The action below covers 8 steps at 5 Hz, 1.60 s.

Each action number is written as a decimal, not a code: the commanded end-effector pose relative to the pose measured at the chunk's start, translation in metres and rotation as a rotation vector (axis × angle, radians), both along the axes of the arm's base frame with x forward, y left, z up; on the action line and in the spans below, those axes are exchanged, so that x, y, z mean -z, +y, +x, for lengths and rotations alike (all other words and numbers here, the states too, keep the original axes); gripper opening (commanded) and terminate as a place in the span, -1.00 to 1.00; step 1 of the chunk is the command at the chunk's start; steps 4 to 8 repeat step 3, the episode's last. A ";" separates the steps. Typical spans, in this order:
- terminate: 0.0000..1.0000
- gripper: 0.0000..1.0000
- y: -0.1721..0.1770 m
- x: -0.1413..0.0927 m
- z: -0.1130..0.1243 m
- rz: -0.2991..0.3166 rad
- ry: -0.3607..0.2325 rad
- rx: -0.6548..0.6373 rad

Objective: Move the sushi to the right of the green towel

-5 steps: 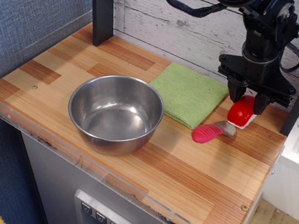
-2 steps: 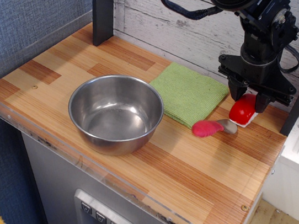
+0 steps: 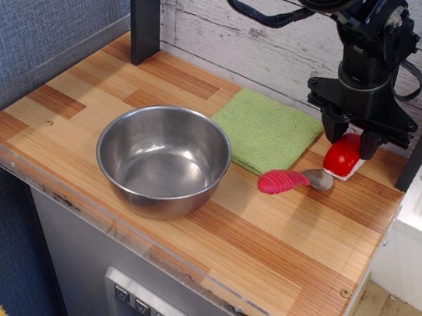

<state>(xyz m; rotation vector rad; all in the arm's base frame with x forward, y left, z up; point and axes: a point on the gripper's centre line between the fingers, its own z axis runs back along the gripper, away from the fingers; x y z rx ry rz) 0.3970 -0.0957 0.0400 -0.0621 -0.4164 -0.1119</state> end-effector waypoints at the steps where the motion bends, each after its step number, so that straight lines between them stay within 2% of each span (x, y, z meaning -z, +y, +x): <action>1: -1.00 1.00 0.002 -0.018 0.001 -0.008 0.019 -0.019; 2: -1.00 1.00 0.000 -0.019 -0.001 -0.039 0.060 -0.038; 3: 1.00 1.00 0.000 -0.020 -0.001 -0.034 0.065 -0.031; 8: 1.00 1.00 0.000 -0.020 -0.001 -0.034 0.065 -0.031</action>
